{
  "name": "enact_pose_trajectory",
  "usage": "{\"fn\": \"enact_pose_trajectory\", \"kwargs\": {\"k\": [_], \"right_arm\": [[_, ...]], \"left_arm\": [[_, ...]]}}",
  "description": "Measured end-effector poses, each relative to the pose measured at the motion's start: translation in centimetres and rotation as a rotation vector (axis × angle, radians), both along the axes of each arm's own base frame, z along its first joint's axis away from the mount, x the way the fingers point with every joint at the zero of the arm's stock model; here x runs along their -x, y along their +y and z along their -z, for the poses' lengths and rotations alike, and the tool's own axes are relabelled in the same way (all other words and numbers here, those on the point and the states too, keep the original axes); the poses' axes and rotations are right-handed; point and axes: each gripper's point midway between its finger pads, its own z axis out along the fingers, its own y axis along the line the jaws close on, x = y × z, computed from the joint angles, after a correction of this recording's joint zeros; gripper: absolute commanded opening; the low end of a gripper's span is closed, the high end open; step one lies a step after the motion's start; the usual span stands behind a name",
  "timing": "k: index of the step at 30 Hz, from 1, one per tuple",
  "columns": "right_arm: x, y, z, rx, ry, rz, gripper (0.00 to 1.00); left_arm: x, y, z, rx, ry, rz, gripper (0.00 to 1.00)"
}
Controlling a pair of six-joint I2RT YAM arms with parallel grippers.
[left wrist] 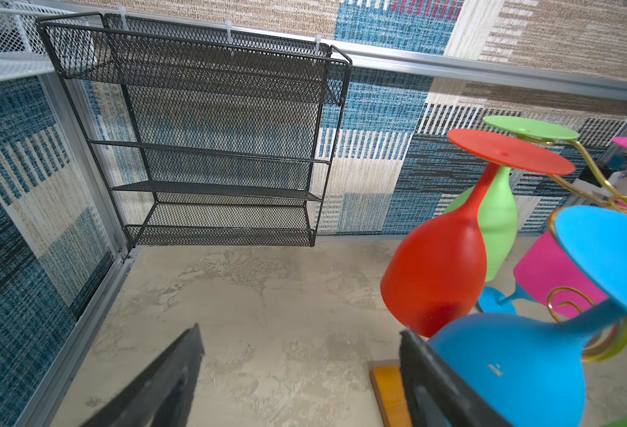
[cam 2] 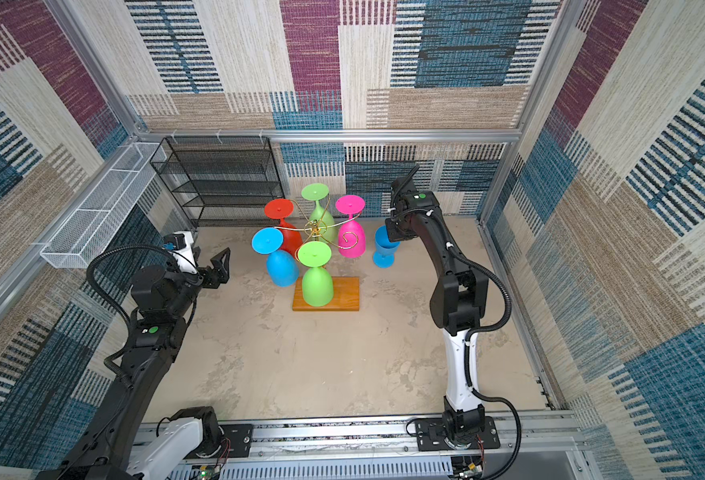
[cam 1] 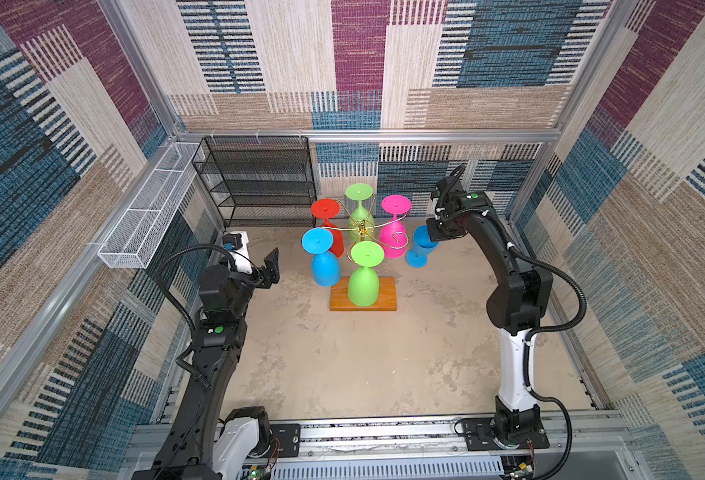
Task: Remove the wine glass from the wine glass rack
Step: 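Open the right gripper and lift it off the cyan glass, then move the right gripper to the green glass's foot on the rack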
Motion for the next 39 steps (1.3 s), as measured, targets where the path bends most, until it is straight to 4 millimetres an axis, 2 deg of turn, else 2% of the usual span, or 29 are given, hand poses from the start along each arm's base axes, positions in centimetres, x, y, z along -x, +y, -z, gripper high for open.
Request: {"fn": "enact_pose_trajectory", "kwargs": {"k": [11,17,21,23,27,29,32,35,37,39], "right_arm": [[-0.6,0.5,-1.0,-0.025,-0.028,-0.008,0.26],[-1.3,1.0,-4.1,-0.069,-0.108,-0.012,0.34],[-0.5,1.1,-7.2,-0.115,-0.173,-0.012,0.37],[0.8,1.3,-8.7,-0.153,-0.202,-0.018,0.39],[4.8,1.6,-10.8,-0.252,-0.252,-0.034,0.45],[7.7,2.0,-11.8,-0.326,-0.294,-0.046,0.52],[12.3,2.5,-13.1,-0.455,-0.372,-0.067,0.54],[16.3,3.1,-13.2,-0.590,-0.410,-0.082,0.52],[18.1,3.9,-13.0,-0.670,-0.416,-0.084,0.50],[19.8,5.5,-12.8,-0.735,-0.407,-0.094,0.51]], "left_arm": [[0.1,0.0,-0.1,0.000,-0.004,-0.001,0.85],[0.1,0.1,-0.2,-0.001,-0.007,-0.009,0.81],[0.4,0.3,-0.3,-0.002,-0.014,-0.016,0.81],[0.5,0.5,-0.2,-0.001,-0.014,-0.030,0.81],[0.7,0.8,-0.2,-0.001,-0.022,-0.046,0.81],[0.7,0.9,-0.1,0.002,-0.020,-0.050,0.81],[0.7,1.0,0.0,0.006,-0.020,-0.054,0.81],[0.8,1.1,-0.1,0.019,-0.021,-0.058,0.81],[0.8,1.2,-0.1,0.024,-0.025,-0.060,0.81],[0.8,1.2,-0.1,0.029,-0.027,-0.061,0.81]]}}
